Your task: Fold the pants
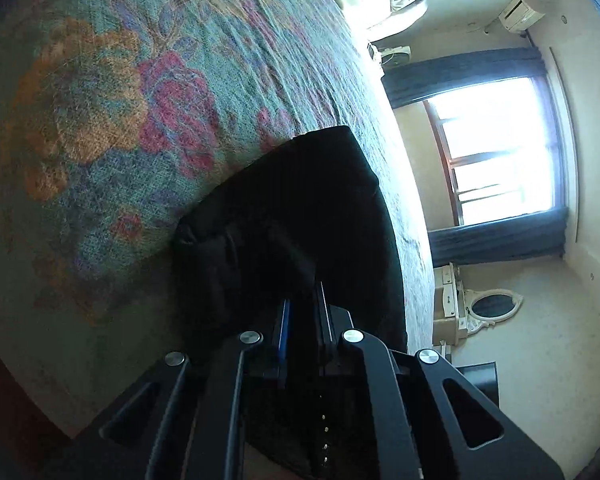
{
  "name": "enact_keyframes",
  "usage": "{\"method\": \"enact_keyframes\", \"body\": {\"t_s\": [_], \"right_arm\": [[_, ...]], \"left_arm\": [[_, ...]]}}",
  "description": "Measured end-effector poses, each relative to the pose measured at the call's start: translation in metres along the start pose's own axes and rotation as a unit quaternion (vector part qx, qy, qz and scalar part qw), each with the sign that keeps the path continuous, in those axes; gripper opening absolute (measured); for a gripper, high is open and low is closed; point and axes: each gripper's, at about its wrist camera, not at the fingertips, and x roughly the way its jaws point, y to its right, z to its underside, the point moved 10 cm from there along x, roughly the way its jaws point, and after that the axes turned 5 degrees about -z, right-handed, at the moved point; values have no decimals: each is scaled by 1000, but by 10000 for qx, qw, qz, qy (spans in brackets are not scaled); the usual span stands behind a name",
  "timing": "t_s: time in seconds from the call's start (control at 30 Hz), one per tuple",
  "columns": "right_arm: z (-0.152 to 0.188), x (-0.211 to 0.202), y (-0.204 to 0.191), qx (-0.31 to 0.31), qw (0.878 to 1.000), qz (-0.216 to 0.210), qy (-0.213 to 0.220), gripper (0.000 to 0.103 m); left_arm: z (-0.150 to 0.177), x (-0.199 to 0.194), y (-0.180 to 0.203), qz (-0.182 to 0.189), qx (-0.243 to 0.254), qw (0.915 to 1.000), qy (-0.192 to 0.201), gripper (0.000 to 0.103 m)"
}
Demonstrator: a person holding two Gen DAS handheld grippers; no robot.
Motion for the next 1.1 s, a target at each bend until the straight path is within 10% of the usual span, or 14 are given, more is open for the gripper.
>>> {"method": "enact_keyframes", "body": {"t_s": [0.37, 0.5, 1.1], "right_arm": [[-39, 6, 34, 1102, 9914, 330, 627, 80], [-46, 18, 39, 1110, 9916, 304, 589, 11], [-42, -1, 32, 1583, 9801, -675, 986, 11]], "left_arm": [[2, -12, -12, 149, 242, 9995, 119, 9], [6, 0, -14, 34, 98, 9999, -60, 9], [1, -42, -1, 856, -301, 9955, 291, 7]]}}
